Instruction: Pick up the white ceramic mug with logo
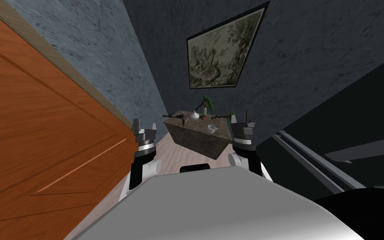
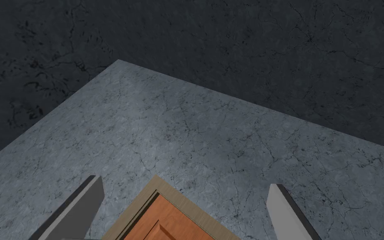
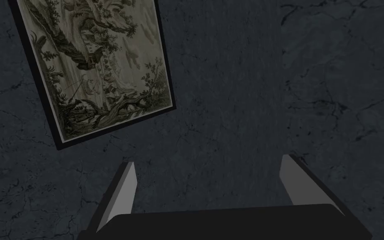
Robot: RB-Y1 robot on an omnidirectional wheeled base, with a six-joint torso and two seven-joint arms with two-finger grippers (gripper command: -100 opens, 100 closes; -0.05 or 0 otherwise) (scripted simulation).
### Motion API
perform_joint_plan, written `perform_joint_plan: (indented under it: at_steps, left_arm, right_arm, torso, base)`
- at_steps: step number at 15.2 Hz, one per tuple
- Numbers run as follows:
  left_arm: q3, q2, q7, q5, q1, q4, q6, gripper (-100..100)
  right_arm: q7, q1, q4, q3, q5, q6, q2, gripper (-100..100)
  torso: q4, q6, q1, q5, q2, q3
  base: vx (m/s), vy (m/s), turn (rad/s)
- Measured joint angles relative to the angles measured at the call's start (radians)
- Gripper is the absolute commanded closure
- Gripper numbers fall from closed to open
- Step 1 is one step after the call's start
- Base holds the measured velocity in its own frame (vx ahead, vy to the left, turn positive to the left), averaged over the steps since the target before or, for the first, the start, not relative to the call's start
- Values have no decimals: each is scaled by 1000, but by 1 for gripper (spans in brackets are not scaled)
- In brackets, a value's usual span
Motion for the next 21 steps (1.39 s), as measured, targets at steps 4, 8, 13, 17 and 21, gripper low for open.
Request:
perform_joint_plan:
  at_steps: [4, 8, 13, 17, 21]
  left_arm:
    - [0, 0, 0, 0, 0, 0, 0, 0]
    - [0, 0, 0, 0, 0, 0, 0, 0]
    - [0, 0, 0, 0, 0, 0, 0, 0]
    - [0, 0, 0, 0, 0, 0, 0, 0]
    - [0, 0, 0, 0, 0, 0, 0, 0]
  right_arm:
    - [-25, -9, 13, -13, -9, 36, -72, -100]
    - [-66, -29, 25, -28, -21, 110, -137, -100]
    - [-126, -54, 52, -57, -41, 201, -196, -100]
    - [-168, -72, 71, -78, -56, 267, -233, -100]
    - [-214, -96, 93, -96, -70, 341, -261, -100]
  torso:
    - [0, 0, 1, 0, -2, -1]
    - [-1, 0, 3, 1, -3, -2]
    - [-1, 0, 3, 1, -3, -2]
    - [-1, 0, 2, 1, -3, -2]
    - [-1, 0, 3, 1, -4, -2]
  base:
    - [24, 28, -3]
    - [38, 46, -3]
    - [36, 45, -3]
    - [35, 38, -3]
    - [38, 43, -2]
